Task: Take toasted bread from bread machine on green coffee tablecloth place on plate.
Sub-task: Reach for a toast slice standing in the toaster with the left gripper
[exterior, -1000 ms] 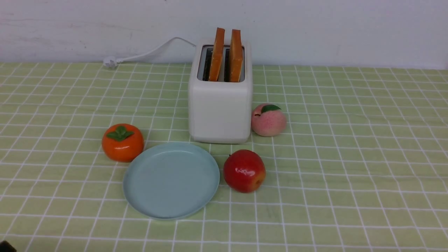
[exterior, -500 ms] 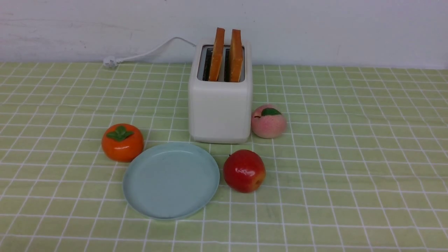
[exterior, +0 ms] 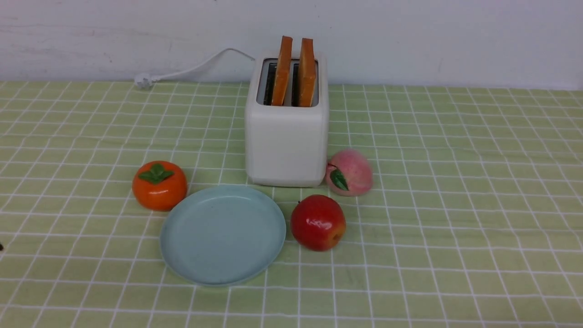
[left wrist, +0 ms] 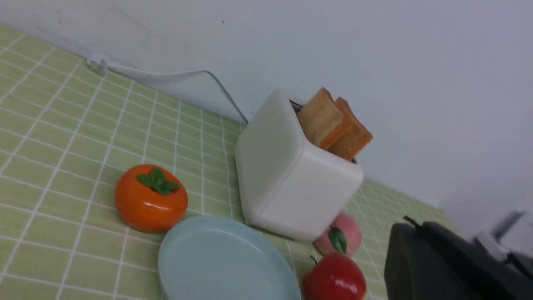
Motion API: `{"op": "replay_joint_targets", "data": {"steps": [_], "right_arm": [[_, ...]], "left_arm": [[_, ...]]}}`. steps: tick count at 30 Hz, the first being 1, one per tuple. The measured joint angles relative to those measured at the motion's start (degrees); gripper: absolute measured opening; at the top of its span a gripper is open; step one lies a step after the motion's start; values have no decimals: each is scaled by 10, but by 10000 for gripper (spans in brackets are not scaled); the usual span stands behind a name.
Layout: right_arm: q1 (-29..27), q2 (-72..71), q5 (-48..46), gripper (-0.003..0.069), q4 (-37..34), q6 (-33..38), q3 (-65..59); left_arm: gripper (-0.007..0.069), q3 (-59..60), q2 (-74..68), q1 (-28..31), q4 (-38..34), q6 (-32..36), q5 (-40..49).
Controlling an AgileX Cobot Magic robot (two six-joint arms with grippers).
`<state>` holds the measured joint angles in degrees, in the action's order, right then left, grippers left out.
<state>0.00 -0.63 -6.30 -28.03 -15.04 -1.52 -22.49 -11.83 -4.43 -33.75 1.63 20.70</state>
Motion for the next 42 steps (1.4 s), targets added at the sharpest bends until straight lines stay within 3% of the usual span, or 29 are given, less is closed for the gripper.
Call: {"op": "replay_joint_targets", "data": {"steps": [6, 7, 12, 13, 19, 24, 28, 33, 36, 39, 42], "right_arm": [[3, 0, -51, 164, -13, 16, 44], [11, 11, -109, 108, -6, 53, 91], [29, 77, -248, 13, 1, 178, 212], [32, 104, -296, -1, 0, 231, 252], [34, 167, -365, -3, -16, 356, 324], [34, 190, -369, -1, -28, 369, 337], [34, 197, -369, 0, -29, 370, 338], [34, 197, -370, 2, -34, 370, 338], [34, 197, -366, 4, -42, 370, 338], [34, 197, -360, 4, -44, 370, 338], [34, 197, -355, 5, -45, 370, 338]], "left_arm": [[-13, -7, -82, -60, -1, 28, -6], [-13, -17, -122, -68, -2, 31, -25], [-13, -81, -259, -72, -9, 56, -79], [-13, -116, -309, -72, -12, 72, -89], [-13, -250, -500, -94, -38, 128, -94], [-13, -322, -598, -170, -44, 204, -119], [-6, -342, -661, -220, -49, 242, -214], [80, -344, -726, -246, -44, 252, -357], [209, -344, -780, -252, 1, 247, -437], [322, -344, -812, -253, 69, 201, -465], [375, -345, -828, -253, 128, 145, -482]]}}
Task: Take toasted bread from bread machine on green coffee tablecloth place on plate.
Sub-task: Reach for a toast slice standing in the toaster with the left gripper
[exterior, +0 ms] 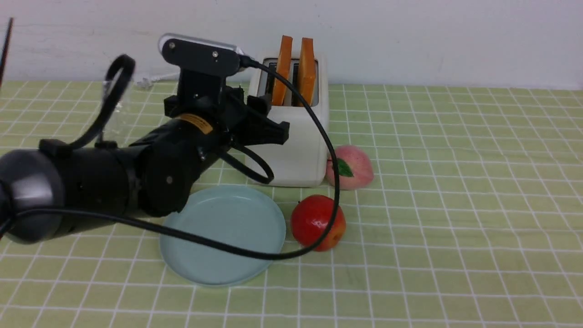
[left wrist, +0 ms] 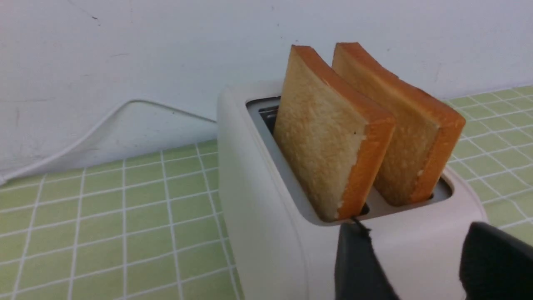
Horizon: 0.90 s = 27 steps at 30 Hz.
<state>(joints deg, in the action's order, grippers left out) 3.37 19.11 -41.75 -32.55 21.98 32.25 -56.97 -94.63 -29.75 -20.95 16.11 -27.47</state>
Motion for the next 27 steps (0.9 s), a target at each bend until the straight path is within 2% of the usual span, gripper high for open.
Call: {"op": "replay_joint_targets", "data": {"steps": [2, 6, 11, 19, 27], "right_arm": [[0, 0, 1, 7, -4, 0, 0], [0, 0, 1, 10, -16, 0, 0], [0, 0, 1, 12, -25, 0, 0], [0, 0, 1, 15, -26, 0, 0], [0, 1, 4, 22, -27, 0, 1]], "left_arm": [[407, -7, -16, 0, 57, -61, -24], [415, -38, -45, -1, 78, -88, -36], [417, -80, -83, -1, 75, -87, -38], [417, -129, -127, 0, 5, -34, -46], [417, -181, -172, 18, -8, -32, -33]]}}
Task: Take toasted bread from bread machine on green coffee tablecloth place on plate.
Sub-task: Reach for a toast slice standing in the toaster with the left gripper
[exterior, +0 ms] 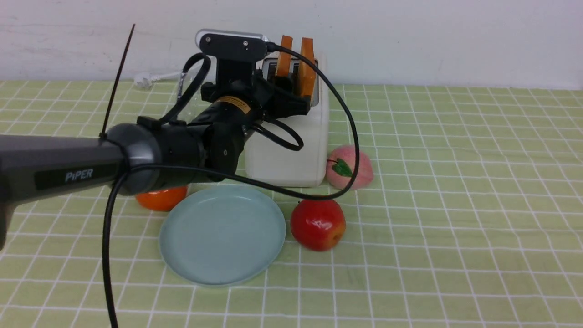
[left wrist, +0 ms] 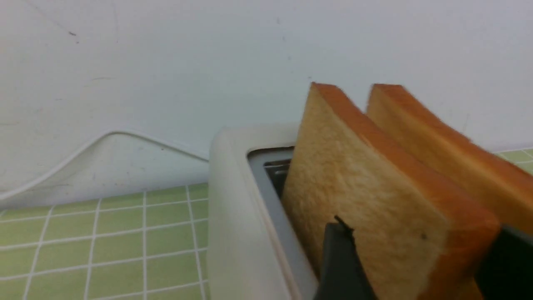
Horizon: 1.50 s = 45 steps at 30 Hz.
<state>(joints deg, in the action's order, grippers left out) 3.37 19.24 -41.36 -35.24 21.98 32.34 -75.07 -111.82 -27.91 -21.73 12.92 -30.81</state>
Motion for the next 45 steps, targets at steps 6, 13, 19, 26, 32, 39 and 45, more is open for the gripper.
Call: {"op": "replay_joint_targets", "data": {"steps": [6, 13, 19, 26, 32, 39, 45], "right_arm": [[0, 0, 9, 28, 0, 0, 0], [0, 0, 11, 32, 0, 0, 0], [0, 0, 24, 32, 0, 0, 0], [0, 0, 80, 32, -36, 24, 0], [0, 0, 133, 0, -150, 157, 0], [0, 0, 144, -18, -306, 323, 0], [0, 0, 136, -18, -351, 372, 0]], "left_arm": [[417, -31, -23, 2, -1, 0, 3], [347, -45, -42, 2, -21, -1, 3], [134, -46, -45, 2, -30, -2, -3], [108, -46, -45, 3, -31, -2, -5], [108, -46, -45, 3, -31, -4, -5], [108, -46, -45, 3, -31, -4, -5], [108, -46, -36, 3, -31, -4, -1]]}}
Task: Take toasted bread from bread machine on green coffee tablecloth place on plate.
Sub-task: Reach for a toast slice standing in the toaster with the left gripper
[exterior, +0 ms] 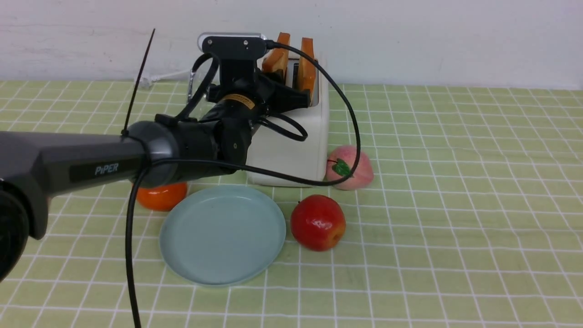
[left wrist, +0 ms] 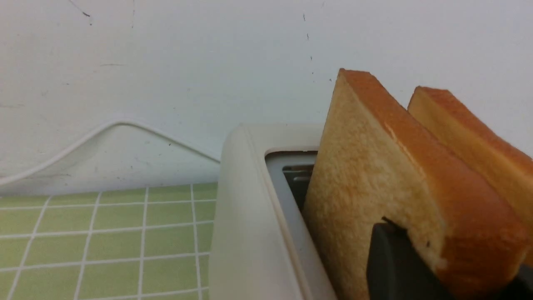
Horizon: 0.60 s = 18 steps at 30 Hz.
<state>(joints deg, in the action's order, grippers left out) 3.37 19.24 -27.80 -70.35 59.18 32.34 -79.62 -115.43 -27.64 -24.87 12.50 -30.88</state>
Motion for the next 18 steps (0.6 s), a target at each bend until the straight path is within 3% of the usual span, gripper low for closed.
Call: {"op": "replay_joint_targets", "data": {"steps": [18], "right_arm": [[0, 0, -3, -14, -1, 3, 0]], "left_arm": [[108, 0, 113, 0, 1, 0, 37]]}}
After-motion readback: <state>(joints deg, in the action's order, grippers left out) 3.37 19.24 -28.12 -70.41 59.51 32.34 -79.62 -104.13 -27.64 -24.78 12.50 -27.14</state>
